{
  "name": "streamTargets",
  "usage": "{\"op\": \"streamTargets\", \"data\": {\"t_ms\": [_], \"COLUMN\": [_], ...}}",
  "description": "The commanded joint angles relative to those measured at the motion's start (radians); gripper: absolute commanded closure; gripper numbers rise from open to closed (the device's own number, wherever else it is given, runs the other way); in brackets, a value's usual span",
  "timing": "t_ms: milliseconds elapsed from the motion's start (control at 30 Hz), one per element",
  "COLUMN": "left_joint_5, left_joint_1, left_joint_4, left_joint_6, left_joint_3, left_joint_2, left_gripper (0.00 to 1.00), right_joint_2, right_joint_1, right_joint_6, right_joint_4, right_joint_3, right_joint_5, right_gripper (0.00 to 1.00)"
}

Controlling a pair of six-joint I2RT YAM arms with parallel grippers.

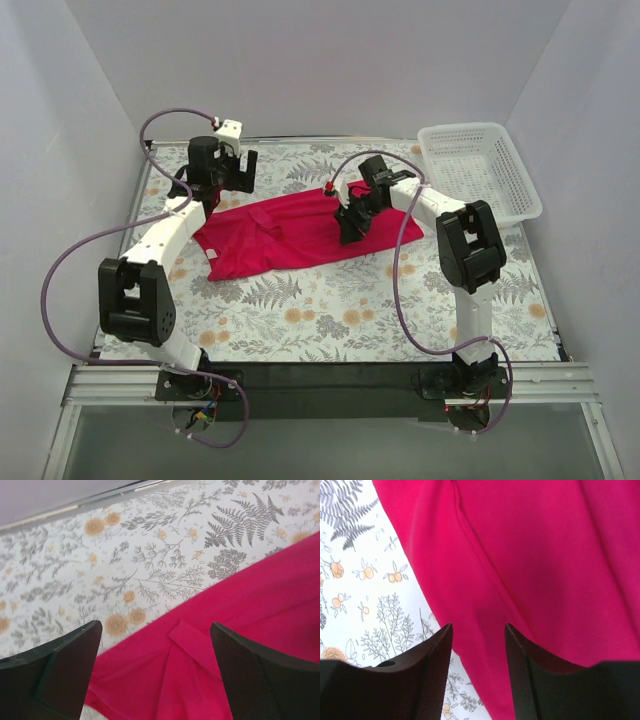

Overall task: Fold and stack the t-shirts
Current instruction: Fold the tshirt

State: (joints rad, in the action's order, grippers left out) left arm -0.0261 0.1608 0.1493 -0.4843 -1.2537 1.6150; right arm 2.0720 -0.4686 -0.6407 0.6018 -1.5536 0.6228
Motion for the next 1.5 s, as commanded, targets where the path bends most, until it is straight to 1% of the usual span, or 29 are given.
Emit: {"op": "streamTargets", "data": {"t_ms": [0,33,67,100,133,167,200,233,300,333,400,467,633,800,1033,1067,1100,1133,1167,1200,1233,1333,1367,1400,1433,1467], "left_joint_5": [0.149,0.147,0.141,0.132,0.091,0.072,0.052,0.060,0.072,0.093,0.156,0.230,0.281,0.220,0.189,0.184,0.181,0.181,0.175,0.173,0.173,0.181,0.183,0.183,0.184,0.186], "left_joint_1": [-0.009,-0.012,-0.015,-0.018,-0.026,-0.027,-0.029,-0.036,-0.046,-0.049,-0.050,-0.053,-0.066,-0.073,-0.089,-0.090,-0.092,-0.095,-0.096,-0.096,-0.098,-0.104,-0.106,-0.110,-0.112,-0.115], "left_joint_4": [0.200,0.238,0.293,0.311,0.320,0.323,0.322,0.322,0.341,0.354,0.404,0.458,0.506,0.449,0.408,0.397,0.394,0.392,0.386,0.384,0.383,0.381,0.378,0.378,0.375,0.374], "left_joint_6": [-0.271,-0.340,-0.446,-0.506,-0.551,-0.647,-0.678,-0.712,-0.789,-0.816,-0.858,-0.882,-0.928,-0.898,-0.858,-0.855,-0.852,-0.852,-0.850,-0.849,-0.846,-0.835,-0.833,-0.832,-0.827,-0.826], "left_joint_3": [0.011,0.031,0.057,0.091,0.178,0.224,0.320,0.354,0.417,0.456,0.474,0.484,0.517,0.548,0.556,0.556,0.556,0.556,0.554,0.553,0.554,0.545,0.545,0.542,0.542,0.542], "left_joint_2": [-0.113,-0.134,-0.162,-0.217,-0.255,-0.289,-0.359,-0.391,-0.473,-0.492,-0.527,-0.552,-0.527,-0.492,-0.414,-0.409,-0.403,-0.389,-0.383,-0.377,-0.363,-0.346,-0.337,-0.334,-0.331,-0.328], "left_gripper": [0.16,0.16,0.16,0.16,0.17,0.17,0.19,0.19,0.21,0.21,0.22,0.25,0.28,0.32,0.34,0.36,0.41,0.51,0.54,0.54,0.59,0.64,0.69,0.71,0.76,0.87], "right_joint_2": [-0.049,-0.041,-0.035,-0.027,-0.007,0.006,0.041,0.062,0.091,0.117,0.143,0.181,0.266,0.275,0.301,0.303,0.304,0.310,0.312,0.315,0.316,0.324,0.326,0.329,0.330,0.330], "right_joint_1": [-0.050,-0.060,-0.071,-0.102,-0.119,-0.155,-0.171,-0.185,-0.212,-0.219,-0.240,-0.251,-0.266,-0.266,-0.266,-0.266,-0.266,-0.266,-0.266,-0.266,-0.266,-0.266,-0.266,-0.266,-0.266,-0.265], "right_joint_6": [-0.053,-0.062,-0.082,-0.094,-0.109,-0.137,-0.146,-0.151,-0.136,-0.139,-0.140,-0.139,-0.103,-0.102,-0.079,-0.076,-0.071,-0.068,-0.066,-0.063,-0.063,-0.054,-0.053,-0.047,-0.047,-0.043], "right_joint_4": [0.047,0.052,0.052,0.052,0.049,0.043,0.041,0.035,-0.014,-0.026,-0.057,-0.074,-0.094,-0.120,-0.134,-0.137,-0.137,-0.139,-0.139,-0.139,-0.140,-0.140,-0.142,-0.142,-0.142,-0.143], "right_joint_3": [-0.088,-0.108,-0.115,-0.126,-0.153,-0.177,-0.201,-0.261,-0.304,-0.328,-0.391,-0.424,-0.516,-0.494,-0.511,-0.513,-0.514,-0.514,-0.516,-0.517,-0.517,-0.525,-0.528,-0.534,-0.534,-0.536], "right_joint_5": [0.029,0.043,0.057,0.078,0.084,0.086,0.083,0.083,0.087,0.087,0.075,0.061,0.022,-0.023,-0.008,-0.003,0.002,0.002,0.000,-0.001,-0.001,-0.001,-0.001,0.000,0.002,0.002], "right_gripper": [0.55,0.52,0.51,0.50,0.49,0.48,0.48,0.47,0.46,0.45,0.45,0.45,0.46,0.47,0.50,0.50,0.51,0.52,0.53,0.53,0.54,0.58,0.59,0.61,0.62,0.64]}}
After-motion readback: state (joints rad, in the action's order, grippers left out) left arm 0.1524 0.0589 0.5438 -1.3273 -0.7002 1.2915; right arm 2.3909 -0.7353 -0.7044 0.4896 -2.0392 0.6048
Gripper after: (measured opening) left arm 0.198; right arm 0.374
